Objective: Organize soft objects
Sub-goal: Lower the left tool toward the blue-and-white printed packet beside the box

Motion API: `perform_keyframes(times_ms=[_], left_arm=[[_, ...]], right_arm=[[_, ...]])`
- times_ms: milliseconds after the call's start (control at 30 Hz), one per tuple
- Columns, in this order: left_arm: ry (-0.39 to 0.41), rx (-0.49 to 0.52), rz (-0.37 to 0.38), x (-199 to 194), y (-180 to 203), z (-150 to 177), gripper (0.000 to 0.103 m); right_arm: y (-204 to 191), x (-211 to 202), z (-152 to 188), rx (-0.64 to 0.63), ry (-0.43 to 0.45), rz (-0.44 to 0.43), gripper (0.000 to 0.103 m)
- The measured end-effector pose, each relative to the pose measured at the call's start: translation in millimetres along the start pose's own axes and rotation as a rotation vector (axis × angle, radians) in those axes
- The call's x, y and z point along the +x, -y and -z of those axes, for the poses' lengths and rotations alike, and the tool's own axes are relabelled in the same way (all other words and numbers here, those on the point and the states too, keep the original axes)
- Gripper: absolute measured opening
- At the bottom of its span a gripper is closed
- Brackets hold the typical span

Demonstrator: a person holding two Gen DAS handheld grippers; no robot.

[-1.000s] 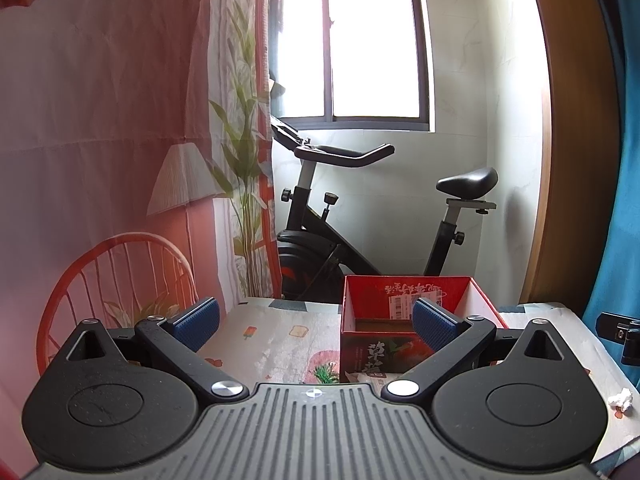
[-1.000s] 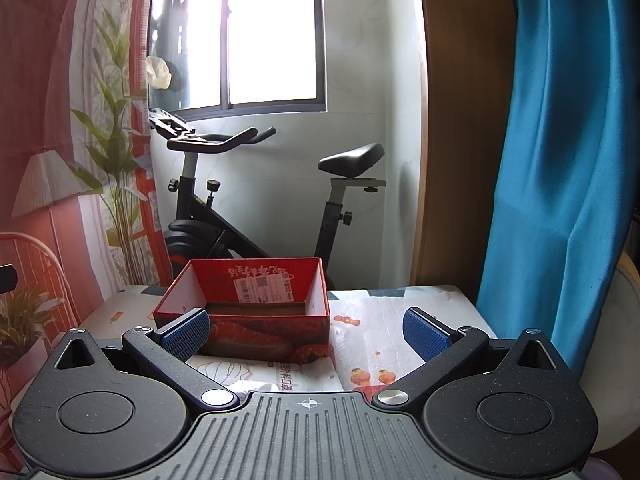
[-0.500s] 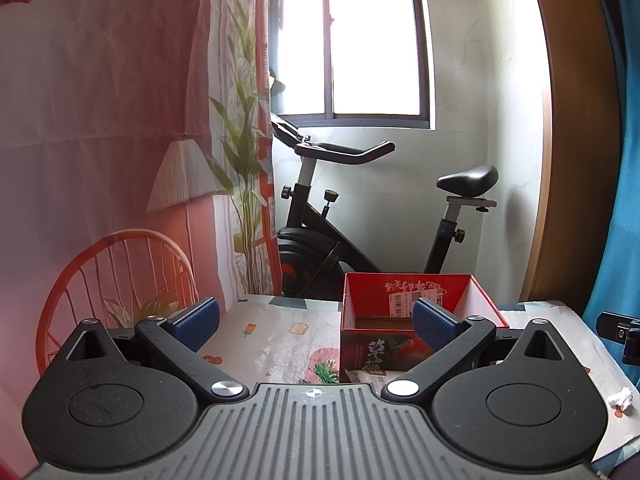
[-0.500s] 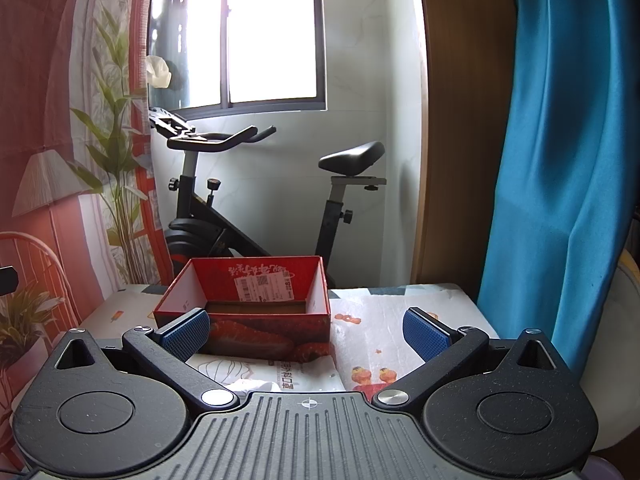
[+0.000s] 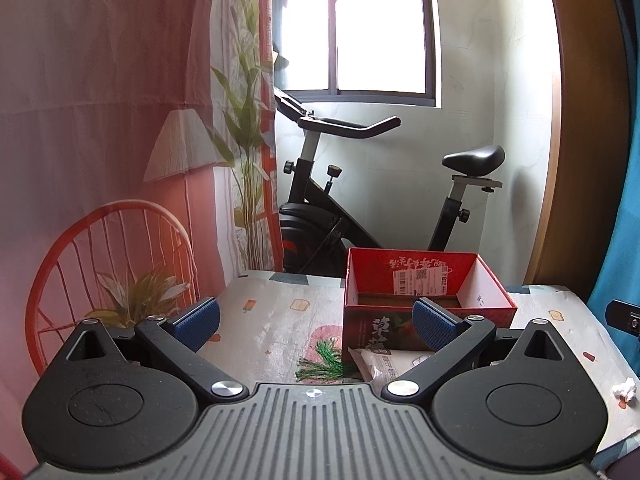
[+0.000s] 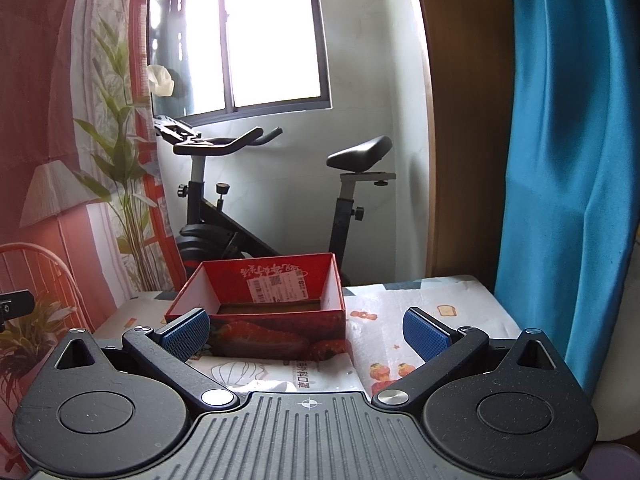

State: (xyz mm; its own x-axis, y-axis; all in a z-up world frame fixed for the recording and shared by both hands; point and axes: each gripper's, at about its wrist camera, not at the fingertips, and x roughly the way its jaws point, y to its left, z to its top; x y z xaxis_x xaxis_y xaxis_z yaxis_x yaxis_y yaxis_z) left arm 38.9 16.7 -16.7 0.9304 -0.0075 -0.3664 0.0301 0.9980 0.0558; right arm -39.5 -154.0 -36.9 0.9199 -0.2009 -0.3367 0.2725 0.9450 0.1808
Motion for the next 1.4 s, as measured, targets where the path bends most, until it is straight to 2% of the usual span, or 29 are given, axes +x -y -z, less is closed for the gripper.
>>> perform_keyframes(times_ms=[100,267,400,600,800,900,1133,1233,1400], left_arm=[[-0.03,-0.003,-0.001,12,-2,7,0.103],[-0.092,0.0,0.033,38,-7,26,0.103],[-0.141,0.005,0.028,60,-11,42,0.103],[-0.203,0.003,0.032,87,-17,66,0.103],[-0.229,0.03,0.034,109,-17,90,0.103],[-0.239,0.035,0.037,118,-17,101,0.103],[-0.311,-0.004,0.049,137,-24,120,0.103],[-0.356,-0.026,0.065,143,-28,127,0.103],[-0.425,-0.085,0.111,156,-32,138,0.103]], right_arm=[[5,3,9,0.016,0.04,-0.059,0.103],[9,23,21,0.073,-0.022,-0.093,0.103],[2,37,38,0.022,-0.022,-0.084,0.103],[-3,65,58,0.007,-0.078,-0.102,0.103],[-7,97,85,-0.03,-0.084,-0.038,0.103],[-7,109,96,-0.013,-0.12,-0.054,0.103],[-11,117,120,-0.041,-0.133,-0.064,0.103],[-8,123,126,-0.016,-0.174,-0.068,0.103],[-10,129,137,-0.039,-0.216,-0.125,0.103]])
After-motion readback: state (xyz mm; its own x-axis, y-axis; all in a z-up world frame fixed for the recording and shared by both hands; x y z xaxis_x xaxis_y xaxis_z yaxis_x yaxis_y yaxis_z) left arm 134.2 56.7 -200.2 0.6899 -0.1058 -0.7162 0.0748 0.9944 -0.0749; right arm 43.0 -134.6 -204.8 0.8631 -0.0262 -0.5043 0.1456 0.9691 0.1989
